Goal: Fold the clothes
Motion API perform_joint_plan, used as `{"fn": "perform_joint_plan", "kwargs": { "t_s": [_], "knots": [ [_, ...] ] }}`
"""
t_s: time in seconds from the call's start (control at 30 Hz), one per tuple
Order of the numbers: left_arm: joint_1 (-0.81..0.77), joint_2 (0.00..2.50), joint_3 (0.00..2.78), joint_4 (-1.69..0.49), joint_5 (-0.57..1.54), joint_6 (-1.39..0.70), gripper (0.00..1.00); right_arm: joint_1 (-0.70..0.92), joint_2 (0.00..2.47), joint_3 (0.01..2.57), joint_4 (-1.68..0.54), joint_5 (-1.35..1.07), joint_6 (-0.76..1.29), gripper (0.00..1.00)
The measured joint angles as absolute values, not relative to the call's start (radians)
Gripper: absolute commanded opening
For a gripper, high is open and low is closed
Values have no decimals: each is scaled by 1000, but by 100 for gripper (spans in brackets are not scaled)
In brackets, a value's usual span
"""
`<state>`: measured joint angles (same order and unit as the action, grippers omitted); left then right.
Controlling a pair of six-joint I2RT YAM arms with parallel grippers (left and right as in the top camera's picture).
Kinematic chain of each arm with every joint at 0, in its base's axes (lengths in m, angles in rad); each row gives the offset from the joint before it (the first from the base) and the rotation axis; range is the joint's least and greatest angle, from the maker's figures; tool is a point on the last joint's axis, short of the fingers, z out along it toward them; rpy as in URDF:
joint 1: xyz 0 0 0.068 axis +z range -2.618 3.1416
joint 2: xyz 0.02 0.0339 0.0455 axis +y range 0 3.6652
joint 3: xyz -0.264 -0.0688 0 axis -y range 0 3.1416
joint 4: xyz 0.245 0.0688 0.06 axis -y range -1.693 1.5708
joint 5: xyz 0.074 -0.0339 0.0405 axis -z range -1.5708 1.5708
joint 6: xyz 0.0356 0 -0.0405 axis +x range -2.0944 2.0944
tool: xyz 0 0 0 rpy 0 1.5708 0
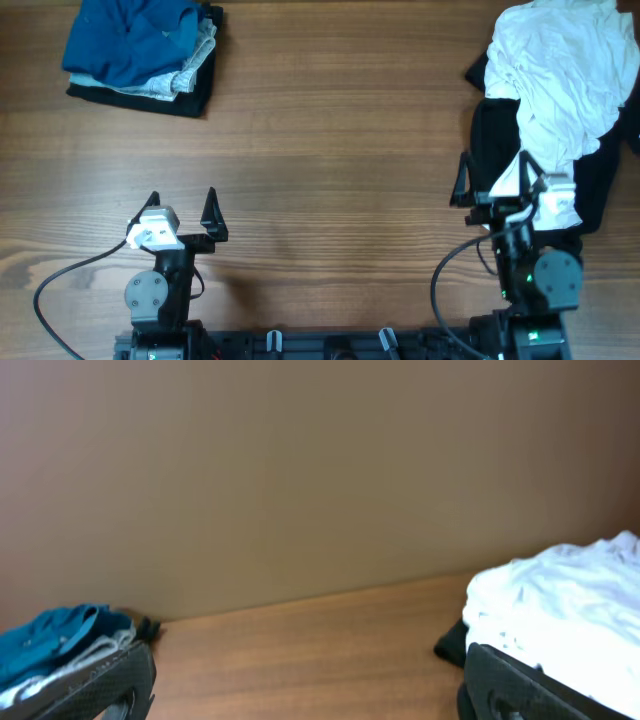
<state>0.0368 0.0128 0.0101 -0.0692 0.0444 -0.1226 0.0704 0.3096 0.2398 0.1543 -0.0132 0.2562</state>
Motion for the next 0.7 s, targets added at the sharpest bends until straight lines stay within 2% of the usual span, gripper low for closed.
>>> {"fn": "perform_joint_plan", "kwargs": {
  "t_s": [0.17, 0.27, 0.4, 0.53, 0.7],
  "knots": [
    [37, 13, 10, -69, 42, -123, 100, 72, 89, 41, 169, -3, 267, 100],
    [37, 13, 10, -70, 43, -123, 100, 72, 34, 6, 104, 5, 266, 100],
    [37, 13, 10, -70, 43, -123, 100, 72, 16, 6, 7, 5, 242, 100],
    [37, 13, 10, -70, 43, -123, 100, 72, 16, 6, 0, -38, 136, 100],
    [37, 13, 10, -70, 43, -126, 100, 41, 16, 6, 0, -52, 100, 100]
  ]
}}
